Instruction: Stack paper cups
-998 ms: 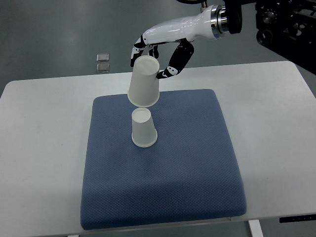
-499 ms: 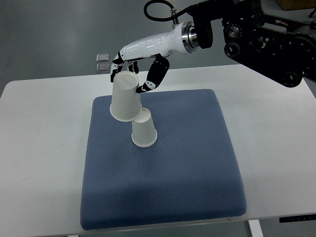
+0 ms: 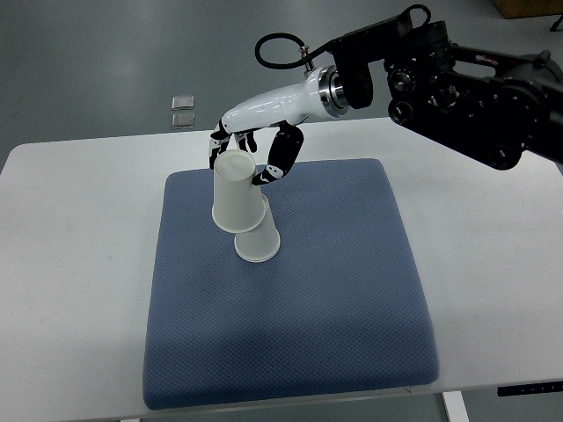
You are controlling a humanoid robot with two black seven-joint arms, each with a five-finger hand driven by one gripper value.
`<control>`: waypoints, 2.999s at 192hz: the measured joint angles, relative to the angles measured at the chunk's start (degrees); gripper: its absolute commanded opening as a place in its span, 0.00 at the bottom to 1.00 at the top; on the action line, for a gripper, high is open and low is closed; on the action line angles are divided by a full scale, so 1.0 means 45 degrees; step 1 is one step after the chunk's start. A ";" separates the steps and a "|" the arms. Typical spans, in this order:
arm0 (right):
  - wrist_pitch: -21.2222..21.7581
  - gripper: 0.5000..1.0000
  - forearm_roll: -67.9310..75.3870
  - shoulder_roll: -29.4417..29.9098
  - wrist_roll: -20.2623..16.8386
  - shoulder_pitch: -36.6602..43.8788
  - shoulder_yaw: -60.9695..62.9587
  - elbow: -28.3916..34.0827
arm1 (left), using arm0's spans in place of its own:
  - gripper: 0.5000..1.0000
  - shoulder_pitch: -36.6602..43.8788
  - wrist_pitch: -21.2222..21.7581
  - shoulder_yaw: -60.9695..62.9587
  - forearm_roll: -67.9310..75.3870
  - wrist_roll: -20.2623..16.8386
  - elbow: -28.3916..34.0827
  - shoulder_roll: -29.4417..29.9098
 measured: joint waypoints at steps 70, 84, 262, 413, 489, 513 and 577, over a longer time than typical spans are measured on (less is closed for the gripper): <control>0.0000 0.15 -0.0108 -0.0198 0.0025 0.0270 -0.0164 -0.0061 | 1.00 0.0000 0.0000 0.0000 0.0000 0.0000 0.0000 0.0000; 0.0000 0.15 -0.0160 -0.0200 0.0026 0.0259 -0.0319 -0.0065 | 1.00 0.0000 0.0000 0.0000 0.0000 0.0000 0.0000 0.0000; 0.0000 0.57 -0.0582 0.0080 0.0023 -0.0370 -0.0473 -0.0437 | 1.00 0.0000 0.0000 0.0000 0.0000 -0.0003 0.0000 0.0000; -0.0384 0.63 0.0839 -0.1337 -0.0677 -0.2209 0.3402 -0.1542 | 1.00 0.0001 0.0000 -0.0001 0.0000 0.0000 0.0000 0.0000; -0.4003 0.62 0.7347 -0.2845 -0.1652 -0.5015 0.5771 -0.3955 | 1.00 0.0001 0.0000 0.0000 0.0000 0.0000 0.0000 0.0000; -0.5338 0.62 0.9296 -0.2882 -0.1854 -0.5923 0.6207 -0.4008 | 1.00 0.0001 0.0000 0.0000 0.0000 -0.0009 0.0000 0.0000; -0.8184 0.63 1.1964 -0.1829 -0.1874 -0.7677 0.6903 -0.4191 | 1.00 0.0000 0.0000 0.0002 0.0000 0.0002 0.0000 0.0000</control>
